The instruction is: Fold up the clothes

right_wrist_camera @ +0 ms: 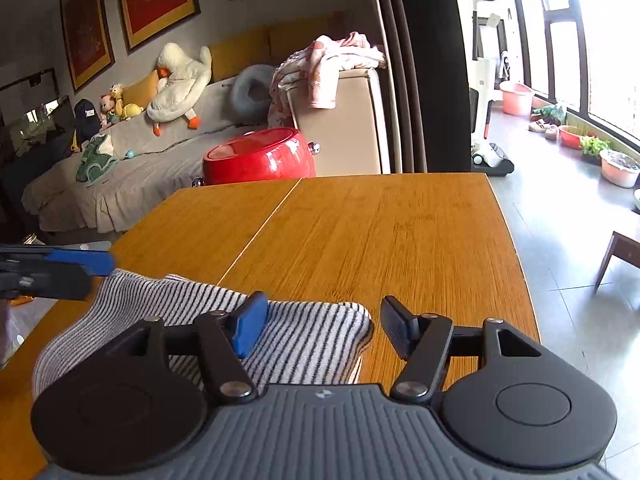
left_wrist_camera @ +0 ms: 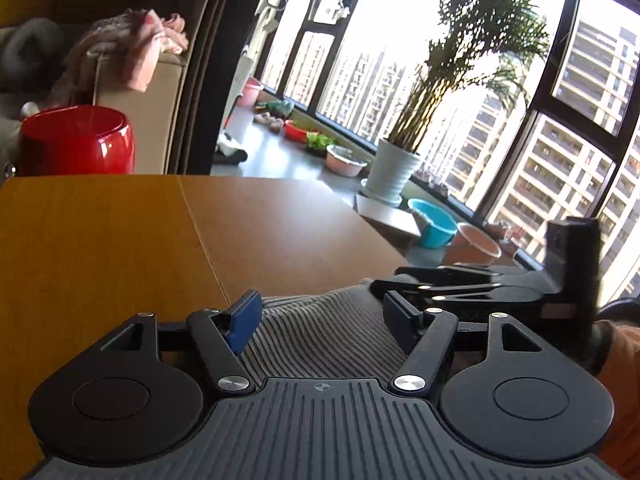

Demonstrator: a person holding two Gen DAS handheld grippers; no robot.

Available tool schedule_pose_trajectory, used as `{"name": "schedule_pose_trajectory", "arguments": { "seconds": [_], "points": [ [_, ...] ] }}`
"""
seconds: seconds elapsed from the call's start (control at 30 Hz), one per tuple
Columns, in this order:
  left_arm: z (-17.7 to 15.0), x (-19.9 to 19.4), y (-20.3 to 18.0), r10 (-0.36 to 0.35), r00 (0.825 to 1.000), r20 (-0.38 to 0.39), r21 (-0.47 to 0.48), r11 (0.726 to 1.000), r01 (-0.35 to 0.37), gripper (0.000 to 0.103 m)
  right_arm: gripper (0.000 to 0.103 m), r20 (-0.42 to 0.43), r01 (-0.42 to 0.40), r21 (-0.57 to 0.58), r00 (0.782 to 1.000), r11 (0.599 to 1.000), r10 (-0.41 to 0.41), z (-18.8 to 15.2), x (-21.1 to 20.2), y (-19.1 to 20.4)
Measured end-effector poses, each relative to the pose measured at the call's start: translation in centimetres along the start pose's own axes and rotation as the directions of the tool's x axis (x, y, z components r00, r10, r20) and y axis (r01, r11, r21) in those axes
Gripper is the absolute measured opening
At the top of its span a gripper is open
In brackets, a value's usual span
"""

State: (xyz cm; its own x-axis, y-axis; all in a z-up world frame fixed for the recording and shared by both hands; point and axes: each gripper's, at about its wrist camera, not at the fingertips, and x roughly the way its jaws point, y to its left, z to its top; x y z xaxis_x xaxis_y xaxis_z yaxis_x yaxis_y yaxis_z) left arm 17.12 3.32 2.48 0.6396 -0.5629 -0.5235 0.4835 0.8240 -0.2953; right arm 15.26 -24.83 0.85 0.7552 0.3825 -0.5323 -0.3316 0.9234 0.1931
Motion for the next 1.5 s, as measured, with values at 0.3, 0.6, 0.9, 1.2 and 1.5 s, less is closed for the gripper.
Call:
{"name": "schedule_pose_trajectory", "arguments": {
  "seconds": [0.3,0.6,0.9,1.2,1.5],
  "points": [
    [-0.7,4.6,3.4,0.025,0.997,-0.076,-0.069,0.997,-0.030,0.071,0.091,-0.009,-0.057,0.140,0.998,0.988,0.059,-1.4,-10.0,0.3],
    [-1.2,3.8,4.0,0.013,0.996,-0.086,-0.122,0.992,-0.024,0.071,0.052,-0.155,-0.220,0.532,0.924,0.818,0.349,-5.6,-6.5,0.5],
    [-4.2,0.2,1.2,-0.059,0.986,-0.158,-0.104,0.994,0.043,0.069,0.053,-0.084,0.030,0.173,0.996,0.984,-0.015,-0.1,-1.7,0.0],
    [-6.3,0.7,-4.8,-0.335,0.919,-0.206,-0.089,0.942,0.323,0.072,0.060,0.023,0.154,-0.175,0.988,0.972,-0.152,3.3,-0.8,2.3],
    [-3.2,-3.7,3.1,0.041,0.999,0.027,-0.240,0.970,-0.033,0.046,0.054,0.111,0.042,-0.282,0.994,0.958,-0.011,1.7,-5.2,9.1]
  ]
}}
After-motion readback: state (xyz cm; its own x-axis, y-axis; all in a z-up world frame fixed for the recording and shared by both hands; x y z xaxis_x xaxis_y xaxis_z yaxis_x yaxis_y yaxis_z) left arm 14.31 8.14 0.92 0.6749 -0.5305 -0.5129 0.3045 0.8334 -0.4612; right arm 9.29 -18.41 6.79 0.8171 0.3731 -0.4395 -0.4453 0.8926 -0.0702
